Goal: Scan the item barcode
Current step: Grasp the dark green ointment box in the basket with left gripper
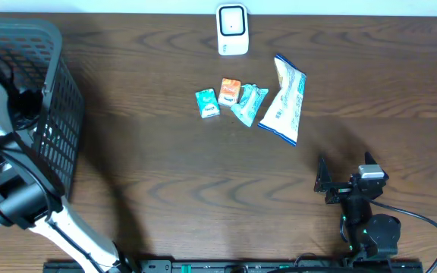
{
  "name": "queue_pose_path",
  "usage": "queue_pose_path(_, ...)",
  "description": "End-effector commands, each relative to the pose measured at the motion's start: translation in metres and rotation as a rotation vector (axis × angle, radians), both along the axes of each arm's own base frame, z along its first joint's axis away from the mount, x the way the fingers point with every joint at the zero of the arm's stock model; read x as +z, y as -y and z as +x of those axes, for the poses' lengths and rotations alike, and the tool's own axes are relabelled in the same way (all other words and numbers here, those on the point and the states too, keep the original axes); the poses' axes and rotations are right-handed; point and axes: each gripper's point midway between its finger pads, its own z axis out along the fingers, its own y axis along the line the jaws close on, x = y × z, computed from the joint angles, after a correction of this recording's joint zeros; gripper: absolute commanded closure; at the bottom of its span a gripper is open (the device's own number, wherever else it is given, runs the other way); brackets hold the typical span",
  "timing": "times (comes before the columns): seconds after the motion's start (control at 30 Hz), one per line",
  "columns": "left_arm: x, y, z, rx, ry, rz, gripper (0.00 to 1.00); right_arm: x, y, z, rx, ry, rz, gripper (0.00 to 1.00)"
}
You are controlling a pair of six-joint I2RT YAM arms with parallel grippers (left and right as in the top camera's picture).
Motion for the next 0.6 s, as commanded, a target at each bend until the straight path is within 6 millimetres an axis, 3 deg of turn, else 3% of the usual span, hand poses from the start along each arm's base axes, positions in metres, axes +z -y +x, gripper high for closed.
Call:
queue_pose_path(0.0,-0.015,0.001,-0.005,-0.009,-0.064,0.035,0.02,-0.001,0.003,0.000,-0.014,-0.003,0.013,0.01)
queue_pose_path(0.57,-0.029,-0.002,-0.010,0.059,-0.061,0.029,0.02,-0.001,0.003,0.000,-0.014,-0.003,0.013,0.01)
